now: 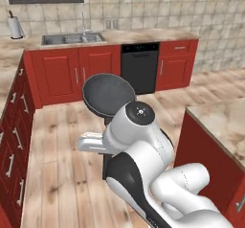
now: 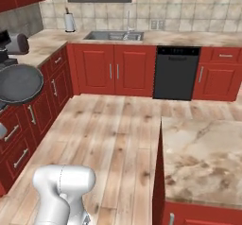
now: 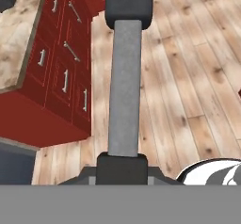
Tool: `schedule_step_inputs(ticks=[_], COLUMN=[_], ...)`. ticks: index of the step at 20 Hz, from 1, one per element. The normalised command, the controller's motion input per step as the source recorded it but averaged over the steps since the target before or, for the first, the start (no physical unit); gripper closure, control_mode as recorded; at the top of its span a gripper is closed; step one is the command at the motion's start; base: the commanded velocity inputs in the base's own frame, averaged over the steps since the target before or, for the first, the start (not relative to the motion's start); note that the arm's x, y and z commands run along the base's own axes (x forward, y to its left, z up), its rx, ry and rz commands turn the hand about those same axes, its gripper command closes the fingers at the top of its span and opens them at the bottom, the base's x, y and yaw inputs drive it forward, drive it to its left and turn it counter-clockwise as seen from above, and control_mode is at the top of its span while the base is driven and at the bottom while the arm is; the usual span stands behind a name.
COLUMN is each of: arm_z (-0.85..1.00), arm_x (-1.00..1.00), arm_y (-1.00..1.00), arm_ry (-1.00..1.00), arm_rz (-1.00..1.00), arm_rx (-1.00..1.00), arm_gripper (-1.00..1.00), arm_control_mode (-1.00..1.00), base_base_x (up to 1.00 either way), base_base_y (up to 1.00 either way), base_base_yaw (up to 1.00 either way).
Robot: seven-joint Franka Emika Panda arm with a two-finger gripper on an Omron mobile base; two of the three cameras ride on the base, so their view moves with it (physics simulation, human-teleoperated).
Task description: Move the pot and pan from the stove into the sink.
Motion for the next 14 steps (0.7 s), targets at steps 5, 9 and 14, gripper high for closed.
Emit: schedule_step_inputs(ticks=[5, 9, 14], arm_z=[0.0, 0.0, 0.0], arm_x=[0.0, 0.0, 0.0], arm_y=[0.0, 0.0, 0.0], arm_ry=[0.0, 0.0, 0.0], arm_rz=[0.0, 0.0, 0.0], arm_rx=[0.0, 0.0, 0.0], arm_gripper=[1.0, 1.0, 1.0], arm_control_mode=[1.0, 1.0, 1.0], base_base_x=[0.81, 0.84, 0.86], base_base_y=[0.39, 0.35, 0.33], base_base_yaw=[0.0, 0.0, 0.0])
